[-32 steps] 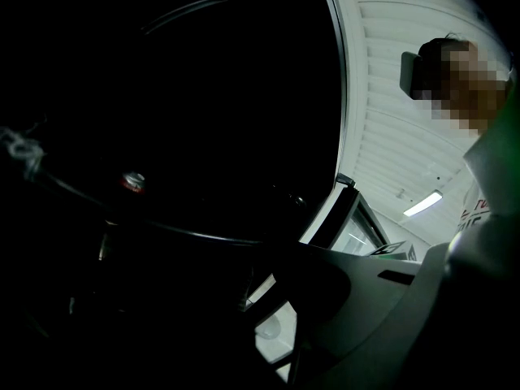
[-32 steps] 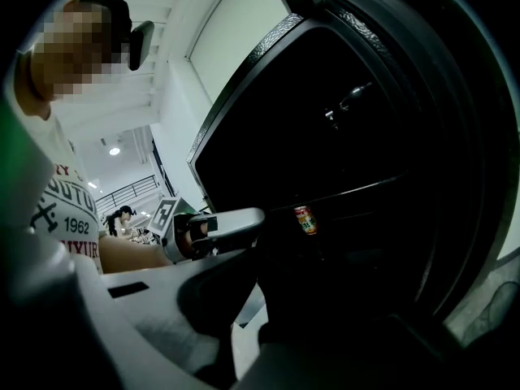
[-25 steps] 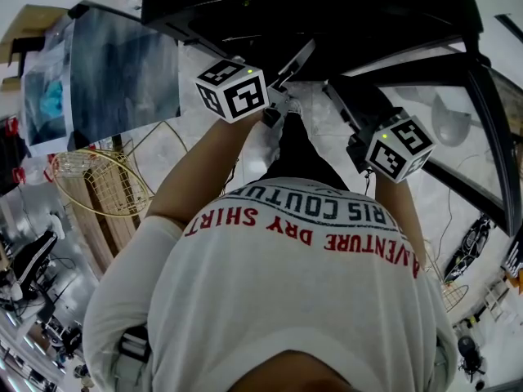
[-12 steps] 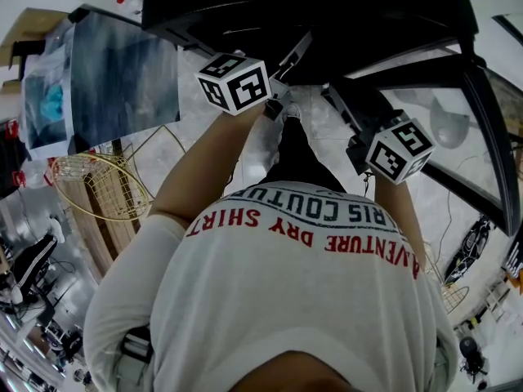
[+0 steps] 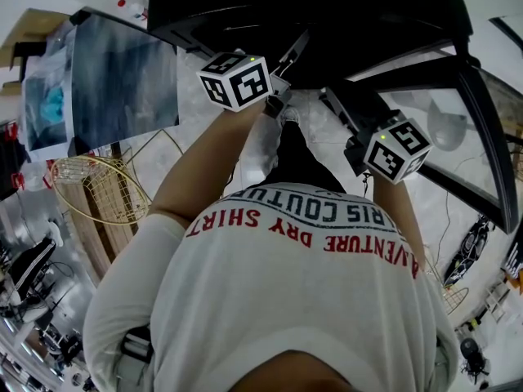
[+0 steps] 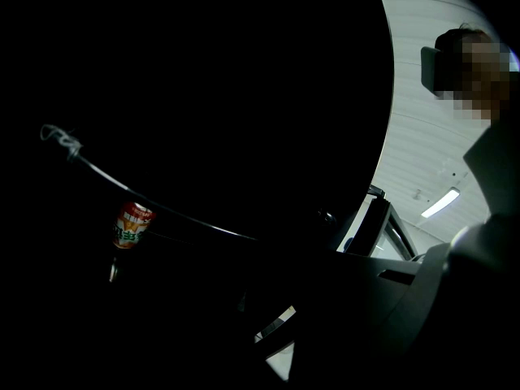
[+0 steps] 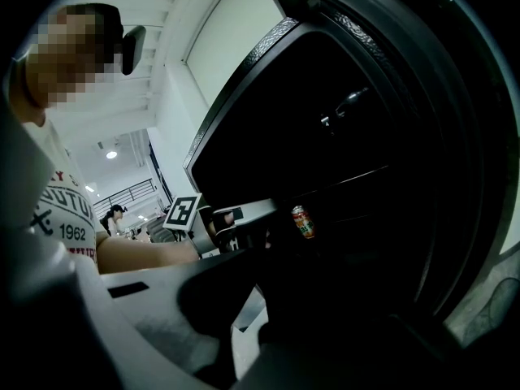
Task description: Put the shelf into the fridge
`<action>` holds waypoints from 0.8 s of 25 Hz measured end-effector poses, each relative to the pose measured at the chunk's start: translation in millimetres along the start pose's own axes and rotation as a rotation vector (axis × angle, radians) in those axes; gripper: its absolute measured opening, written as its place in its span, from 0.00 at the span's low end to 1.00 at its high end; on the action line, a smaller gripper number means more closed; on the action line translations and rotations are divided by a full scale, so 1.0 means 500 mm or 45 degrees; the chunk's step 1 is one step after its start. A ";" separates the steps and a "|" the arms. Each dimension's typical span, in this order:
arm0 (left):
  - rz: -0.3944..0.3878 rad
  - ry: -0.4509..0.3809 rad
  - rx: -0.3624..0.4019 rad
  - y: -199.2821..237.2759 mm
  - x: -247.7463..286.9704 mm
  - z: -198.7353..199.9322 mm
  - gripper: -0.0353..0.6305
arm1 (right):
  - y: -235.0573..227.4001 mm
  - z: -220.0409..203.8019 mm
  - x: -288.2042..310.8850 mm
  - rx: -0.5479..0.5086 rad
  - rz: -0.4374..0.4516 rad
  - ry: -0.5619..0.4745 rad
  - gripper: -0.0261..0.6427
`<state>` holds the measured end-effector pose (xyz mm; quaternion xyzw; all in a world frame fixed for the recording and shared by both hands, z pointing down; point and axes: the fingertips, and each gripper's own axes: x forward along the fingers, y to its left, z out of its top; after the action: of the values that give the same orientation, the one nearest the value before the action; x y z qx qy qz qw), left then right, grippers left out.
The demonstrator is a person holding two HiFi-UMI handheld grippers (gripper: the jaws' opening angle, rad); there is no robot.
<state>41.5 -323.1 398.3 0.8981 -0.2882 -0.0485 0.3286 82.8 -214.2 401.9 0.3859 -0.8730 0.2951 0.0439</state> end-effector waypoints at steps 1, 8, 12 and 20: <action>-0.001 -0.002 -0.002 -0.001 -0.001 0.000 0.19 | 0.001 0.001 -0.001 0.000 0.000 -0.003 0.08; -0.014 0.019 -0.020 -0.008 -0.025 -0.015 0.19 | 0.006 0.006 -0.012 0.007 0.010 -0.034 0.08; -0.046 0.057 -0.024 -0.035 -0.050 -0.039 0.19 | 0.020 0.014 -0.019 0.013 0.027 -0.060 0.08; -0.125 0.163 0.052 -0.136 -0.127 -0.064 0.19 | 0.053 0.038 -0.040 -0.027 0.051 -0.119 0.08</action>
<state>30.5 -228.4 374.6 0.9189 -0.2233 -0.0010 0.3253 81.4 -197.6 367.6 0.3813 -0.8847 0.2683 0.0012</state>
